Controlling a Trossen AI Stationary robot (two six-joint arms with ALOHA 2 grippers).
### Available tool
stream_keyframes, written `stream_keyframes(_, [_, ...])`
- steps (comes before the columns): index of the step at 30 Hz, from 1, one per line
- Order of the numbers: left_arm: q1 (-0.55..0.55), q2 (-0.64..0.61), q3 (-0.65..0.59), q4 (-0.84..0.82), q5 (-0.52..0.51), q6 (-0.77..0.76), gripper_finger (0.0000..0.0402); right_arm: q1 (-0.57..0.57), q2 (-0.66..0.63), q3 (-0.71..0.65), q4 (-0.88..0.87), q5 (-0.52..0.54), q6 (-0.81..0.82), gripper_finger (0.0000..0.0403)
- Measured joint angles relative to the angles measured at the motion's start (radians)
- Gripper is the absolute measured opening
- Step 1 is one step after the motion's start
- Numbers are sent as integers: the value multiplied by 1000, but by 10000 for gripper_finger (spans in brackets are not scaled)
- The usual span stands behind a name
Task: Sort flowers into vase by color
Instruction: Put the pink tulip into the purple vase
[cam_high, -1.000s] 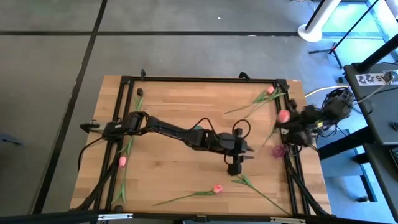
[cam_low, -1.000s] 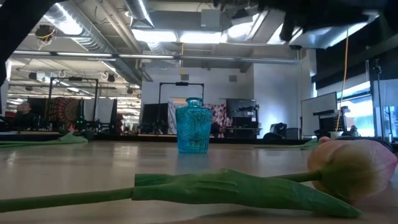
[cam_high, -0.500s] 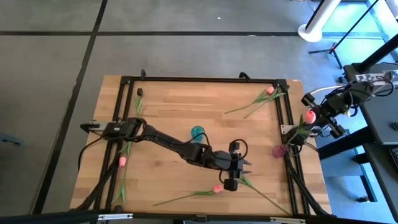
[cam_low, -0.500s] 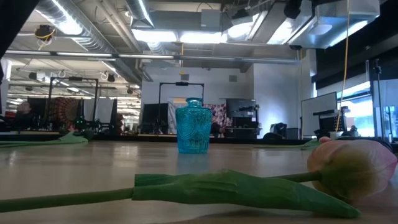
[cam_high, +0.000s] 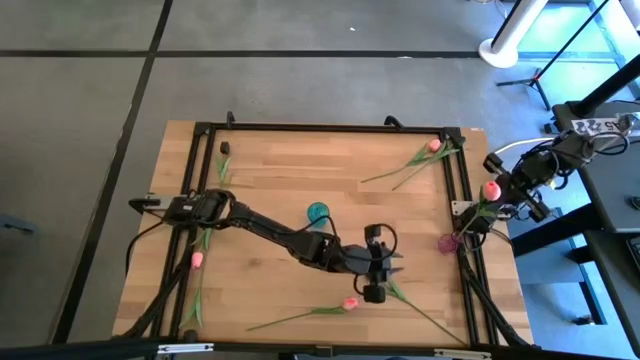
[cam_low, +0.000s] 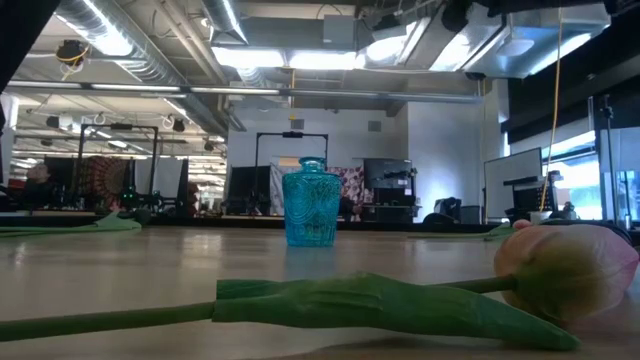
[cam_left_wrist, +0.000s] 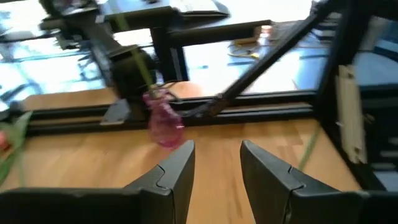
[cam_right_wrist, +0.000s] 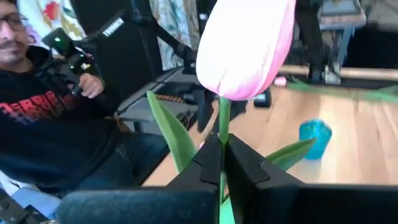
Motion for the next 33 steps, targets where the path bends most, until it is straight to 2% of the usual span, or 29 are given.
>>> stream_keyframes(6, [63, 0, 0, -45, -11, -114, 126, 0, 1, -70, -62, 4, 98, 58])
stream_keyframes(9, [100, 2, -7, -42, -10, -122, 126, 0, 2, -73, -99, 37, 162, 90])
stream_keyframes(14, [166, 45, -27, 68, 73, -153, 126, 0, 1, -24, -135, 44, 238, 138])
stream_keyframes(18, [231, 99, -30, 117, 101, -177, 126, 0, 1, 44, -139, 37, 239, 166])
stream_keyframes(22, [288, 136, -28, 204, 144, -178, 126, 0, 1, 121, -142, 31, 192, 182])
stream_keyframes(25, [328, 150, -30, 184, 142, -207, 126, 0, 1, 152, -134, 78, 152, 188])
stream_keyframes(29, [366, 148, -25, 216, 86, -152, 126, 0, 1, 150, -133, 143, 118, 189])
stream_keyframes(33, [384, 147, 15, 165, 94, -139, 126, 0, 1, 129, -133, 199, 104, 189])
